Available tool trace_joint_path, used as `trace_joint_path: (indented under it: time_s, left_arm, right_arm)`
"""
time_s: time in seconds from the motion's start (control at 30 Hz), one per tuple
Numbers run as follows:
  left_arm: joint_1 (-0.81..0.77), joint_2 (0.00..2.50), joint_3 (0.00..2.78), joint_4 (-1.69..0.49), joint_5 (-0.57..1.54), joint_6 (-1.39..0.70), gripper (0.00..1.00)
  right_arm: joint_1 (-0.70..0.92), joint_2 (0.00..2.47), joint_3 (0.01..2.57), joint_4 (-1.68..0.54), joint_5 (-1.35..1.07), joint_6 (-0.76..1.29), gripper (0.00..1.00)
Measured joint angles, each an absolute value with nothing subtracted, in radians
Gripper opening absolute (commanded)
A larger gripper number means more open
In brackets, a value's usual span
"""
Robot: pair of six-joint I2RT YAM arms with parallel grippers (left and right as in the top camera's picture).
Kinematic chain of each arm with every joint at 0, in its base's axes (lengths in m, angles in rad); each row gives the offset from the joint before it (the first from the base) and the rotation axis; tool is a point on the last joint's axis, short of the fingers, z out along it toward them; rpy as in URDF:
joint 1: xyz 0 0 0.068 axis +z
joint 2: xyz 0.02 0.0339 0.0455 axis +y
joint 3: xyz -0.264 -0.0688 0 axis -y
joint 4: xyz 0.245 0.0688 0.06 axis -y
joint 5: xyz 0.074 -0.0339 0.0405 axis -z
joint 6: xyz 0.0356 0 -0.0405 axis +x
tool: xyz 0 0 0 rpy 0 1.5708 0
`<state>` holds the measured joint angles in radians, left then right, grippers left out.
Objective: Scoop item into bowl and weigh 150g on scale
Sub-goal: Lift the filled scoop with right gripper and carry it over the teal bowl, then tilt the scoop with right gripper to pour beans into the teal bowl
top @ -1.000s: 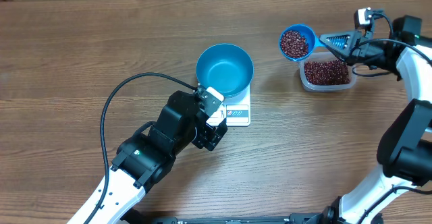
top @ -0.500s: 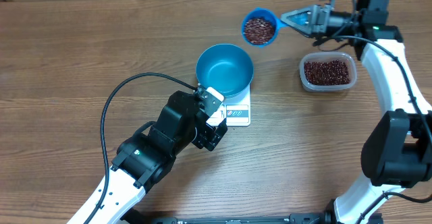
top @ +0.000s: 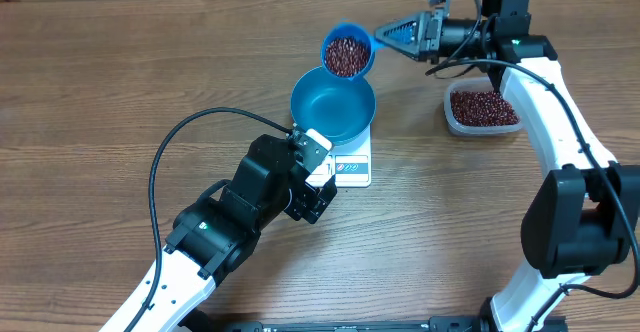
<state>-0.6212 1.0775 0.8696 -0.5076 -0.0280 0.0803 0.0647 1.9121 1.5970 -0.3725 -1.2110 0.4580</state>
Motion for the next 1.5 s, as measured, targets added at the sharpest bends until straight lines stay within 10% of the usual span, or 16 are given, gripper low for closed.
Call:
trace_joint_path:
  time_s: [1.5]
  left_arm:
    - [-0.621,1.077,0.870,-0.508,-0.028,0.080,1.00]
  right_arm:
    - [0.357,1.912,1.597,-0.699,-0.429,0.007,0.04]
